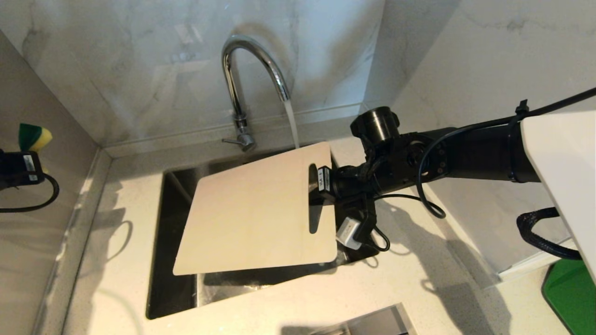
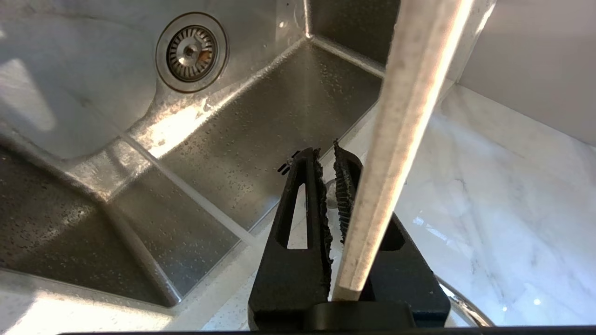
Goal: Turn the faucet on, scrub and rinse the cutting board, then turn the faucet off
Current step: Scrub the cutting board underwater
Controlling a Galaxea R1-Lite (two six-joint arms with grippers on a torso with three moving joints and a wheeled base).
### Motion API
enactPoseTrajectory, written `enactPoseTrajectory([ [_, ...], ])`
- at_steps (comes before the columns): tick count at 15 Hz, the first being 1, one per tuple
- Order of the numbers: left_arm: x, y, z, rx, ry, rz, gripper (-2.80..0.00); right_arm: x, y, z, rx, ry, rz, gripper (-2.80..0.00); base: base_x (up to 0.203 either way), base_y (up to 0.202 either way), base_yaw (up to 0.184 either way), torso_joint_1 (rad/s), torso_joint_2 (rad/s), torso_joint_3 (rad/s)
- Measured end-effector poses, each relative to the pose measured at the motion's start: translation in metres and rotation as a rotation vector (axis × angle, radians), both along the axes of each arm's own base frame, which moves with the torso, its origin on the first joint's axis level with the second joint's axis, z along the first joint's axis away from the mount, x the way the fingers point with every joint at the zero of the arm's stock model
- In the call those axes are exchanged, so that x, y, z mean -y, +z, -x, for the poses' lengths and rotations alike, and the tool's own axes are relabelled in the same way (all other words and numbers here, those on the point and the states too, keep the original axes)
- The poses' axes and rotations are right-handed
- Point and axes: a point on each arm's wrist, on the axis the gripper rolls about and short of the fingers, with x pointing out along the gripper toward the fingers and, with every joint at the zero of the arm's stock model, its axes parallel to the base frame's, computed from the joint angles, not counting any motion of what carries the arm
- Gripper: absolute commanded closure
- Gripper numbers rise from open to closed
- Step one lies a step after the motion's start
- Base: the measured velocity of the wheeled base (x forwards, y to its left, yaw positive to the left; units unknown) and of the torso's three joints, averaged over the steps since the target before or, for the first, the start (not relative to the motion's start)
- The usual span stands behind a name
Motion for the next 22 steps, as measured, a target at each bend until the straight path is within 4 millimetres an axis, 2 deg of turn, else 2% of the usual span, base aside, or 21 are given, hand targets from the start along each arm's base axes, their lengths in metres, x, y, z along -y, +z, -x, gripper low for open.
enactPoseTrajectory([
  [3, 0.013, 0.011, -0.009, -0.040, -0.091, 0.185, 0.00, 0.002, -0.002, -0.003, -0.004, -0.005, 0.001, 0.00, 0.000, 0.000, 0.000, 0.000, 0.00, 0.000],
  [5, 0.029, 0.020, -0.010, -0.074, -0.161, 0.314, 0.00, 0.005, -0.004, -0.005, -0.011, -0.004, -0.006, 0.00, 0.000, 0.000, 0.000, 0.000, 0.00, 0.000],
  [8, 0.053, 0.027, -0.011, -0.070, -0.231, 0.412, 0.00, 0.009, -0.005, -0.007, -0.014, -0.011, -0.008, 0.00, 0.000, 0.000, 0.000, 0.000, 0.00, 0.000],
  [14, 0.110, 0.033, -0.009, -0.148, -0.399, 0.578, 0.00, 0.008, -0.001, -0.005, -0.010, -0.009, -0.012, 0.00, 0.000, 0.000, 0.000, 0.000, 0.00, 0.000],
  [18, 0.150, 0.036, -0.015, -0.178, -0.506, 0.644, 0.00, -0.005, 0.005, 0.005, -0.015, 0.013, -0.024, 0.00, 0.000, 0.000, 0.000, 0.000, 0.00, 0.000],
  [22, 0.200, 0.043, -0.019, -0.200, -0.641, 0.692, 0.00, -0.016, 0.010, 0.014, -0.017, 0.021, -0.028, 0.00, 0.000, 0.000, 0.000, 0.000, 0.00, 0.000],
])
